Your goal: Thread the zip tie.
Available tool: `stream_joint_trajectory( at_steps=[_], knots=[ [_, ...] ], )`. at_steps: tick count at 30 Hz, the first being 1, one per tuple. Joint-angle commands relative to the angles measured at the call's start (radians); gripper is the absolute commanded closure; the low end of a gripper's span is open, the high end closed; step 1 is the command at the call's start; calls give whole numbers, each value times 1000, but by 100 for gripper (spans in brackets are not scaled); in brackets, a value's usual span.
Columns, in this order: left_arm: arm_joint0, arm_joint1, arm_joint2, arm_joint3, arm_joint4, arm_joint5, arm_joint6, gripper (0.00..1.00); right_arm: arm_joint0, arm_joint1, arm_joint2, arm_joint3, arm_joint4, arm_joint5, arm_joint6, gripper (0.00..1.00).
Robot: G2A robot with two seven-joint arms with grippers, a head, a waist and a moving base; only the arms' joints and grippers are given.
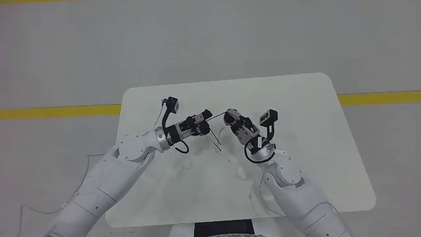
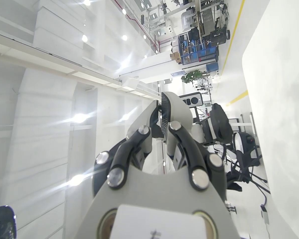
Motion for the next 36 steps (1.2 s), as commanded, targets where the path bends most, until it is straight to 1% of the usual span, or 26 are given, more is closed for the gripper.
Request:
stream_joint_trajectory(
  at_steps=[1,4,12,15,19,25,27,28,29,30,31,33,36],
  knots=[
    [0,-3,3,1,-6,-1,-1,0,4,-3,-11,8,2,4,2,100],
    [-1,-6,7,3,-13,3,-2,0,12,-10,-26,23,20,17,-1,100],
    [0,-6,7,2,-12,4,1,0,13,-10,-25,24,22,15,-6,100],
    [5,-8,3,-6,-11,10,17,0,11,-10,-22,21,-6,31,-17,100],
    [10,-8,-5,-8,-17,12,5,0,8,-10,-18,18,-22,38,-13,100],
    [10,-9,-11,-5,-16,24,-29,1,6,-12,-13,18,-34,46,-8,100],
    [10,-10,-10,-2,-22,40,-44,13,8,-12,-12,19,-42,51,-14,100],
    [9,-10,-10,0,-19,43,-46,27,7,-13,-13,18,-43,54,-16,100],
    [8,-11,-9,2,-17,46,-47,35,8,-13,-12,18,-47,58,-17,100],
    [7,-11,-9,4,-17,48,-48,45,9,-13,-12,18,-55,62,-19,100],
    [6,-12,-9,7,-17,49,-49,51,8,-14,-12,17,-59,65,-22,100],
    [5,-13,-10,9,-16,50,-50,56,7,-14,-11,19,-67,69,-23,100],
    [5,-14,-11,11,-12,54,-53,59,5,-14,-9,19,-77,73,-21,100]
  ],
)
